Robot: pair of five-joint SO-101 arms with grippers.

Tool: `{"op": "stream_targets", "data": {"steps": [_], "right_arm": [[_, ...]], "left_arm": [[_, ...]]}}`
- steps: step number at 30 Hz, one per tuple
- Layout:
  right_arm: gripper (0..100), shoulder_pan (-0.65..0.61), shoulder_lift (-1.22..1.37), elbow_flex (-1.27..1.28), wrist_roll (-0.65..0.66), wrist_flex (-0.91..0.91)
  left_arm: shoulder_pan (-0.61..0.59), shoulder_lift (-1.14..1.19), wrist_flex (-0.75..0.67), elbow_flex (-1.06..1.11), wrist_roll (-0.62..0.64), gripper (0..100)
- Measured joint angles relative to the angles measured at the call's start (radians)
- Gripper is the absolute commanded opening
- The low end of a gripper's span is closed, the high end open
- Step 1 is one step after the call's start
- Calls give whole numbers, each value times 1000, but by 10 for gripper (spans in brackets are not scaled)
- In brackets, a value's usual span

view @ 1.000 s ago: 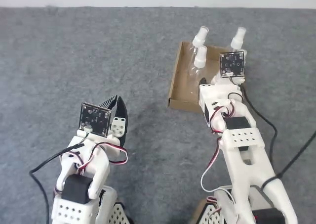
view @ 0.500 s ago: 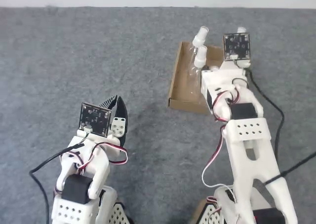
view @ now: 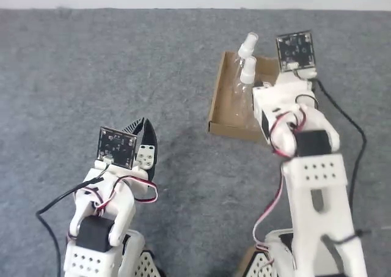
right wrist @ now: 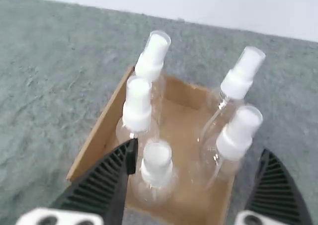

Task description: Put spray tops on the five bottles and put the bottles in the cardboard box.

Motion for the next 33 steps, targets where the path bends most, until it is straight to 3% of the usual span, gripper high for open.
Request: {"op": "stream_targets", "data": {"steps": [7, 14, 19, 25, 33], "right_arm": [[298, 0, -219, 150, 3, 166], [99, 0, -554, 471, 129, 212], [8, -2, -839, 675, 253, 279], [7, 0, -1102, 836, 351, 315], [7, 37, -1100, 1037, 356, 276]], "left_arm": [[-9, 0, 0, 0, -2, 12], [-160, -78, 0, -28, -2, 13], [-287, -172, 0, -5, 3, 13], [-344, -172, 0, 130, -2, 13], [-362, -172, 2, 311, 2, 12]]}}
